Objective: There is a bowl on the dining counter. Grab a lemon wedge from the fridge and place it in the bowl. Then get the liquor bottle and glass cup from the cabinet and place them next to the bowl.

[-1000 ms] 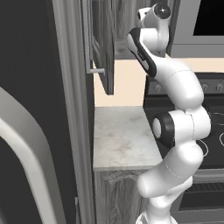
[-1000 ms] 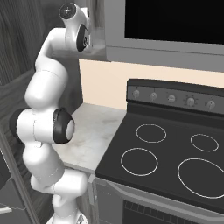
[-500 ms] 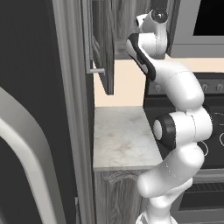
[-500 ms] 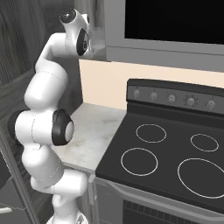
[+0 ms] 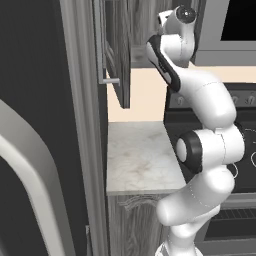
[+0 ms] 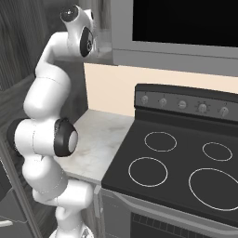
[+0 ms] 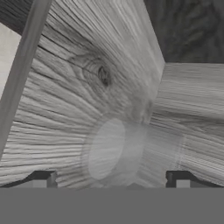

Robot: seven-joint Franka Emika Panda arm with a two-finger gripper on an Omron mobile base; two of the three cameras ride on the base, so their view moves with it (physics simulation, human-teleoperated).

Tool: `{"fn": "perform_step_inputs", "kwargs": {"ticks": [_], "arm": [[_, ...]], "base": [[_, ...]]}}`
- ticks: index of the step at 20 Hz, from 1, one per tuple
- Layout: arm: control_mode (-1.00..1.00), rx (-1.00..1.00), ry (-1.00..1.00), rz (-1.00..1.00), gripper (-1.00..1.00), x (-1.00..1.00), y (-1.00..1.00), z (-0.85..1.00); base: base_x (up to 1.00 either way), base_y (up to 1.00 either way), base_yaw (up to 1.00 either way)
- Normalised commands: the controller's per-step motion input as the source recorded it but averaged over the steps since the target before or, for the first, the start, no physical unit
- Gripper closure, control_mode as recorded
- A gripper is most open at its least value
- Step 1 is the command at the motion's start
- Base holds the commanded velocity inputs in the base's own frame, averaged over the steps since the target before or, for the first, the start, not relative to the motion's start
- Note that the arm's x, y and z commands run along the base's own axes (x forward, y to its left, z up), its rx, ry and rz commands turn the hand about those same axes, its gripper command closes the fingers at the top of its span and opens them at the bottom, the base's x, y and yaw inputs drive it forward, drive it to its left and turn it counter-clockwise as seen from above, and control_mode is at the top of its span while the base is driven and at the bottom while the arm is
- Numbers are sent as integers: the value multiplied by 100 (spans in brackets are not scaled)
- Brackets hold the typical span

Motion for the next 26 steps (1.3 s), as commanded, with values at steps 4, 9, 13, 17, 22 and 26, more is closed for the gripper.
{"fn": "perform_step_inputs", "kwargs": {"ticks": [4, 9, 13, 17, 22, 26], "arm": [[-100, 0, -9, 0, -100, 5, -7, 45], [-100, 0, 4, 0, -100, 45, 0, 20], [-100, 0, 11, 0, -100, 35, 0, 8], [-100, 0, 6, 0, -100, 11, 0, 0], [-100, 0, 3, 0, -100, 2, 0, 0], [-100, 0, 2, 0, -100, 0, 0, -3]], "base": [[0, 0, 0], [0, 0, 0], [0, 0, 0], [0, 0, 0], [0, 0, 0], [0, 0, 0]]}}
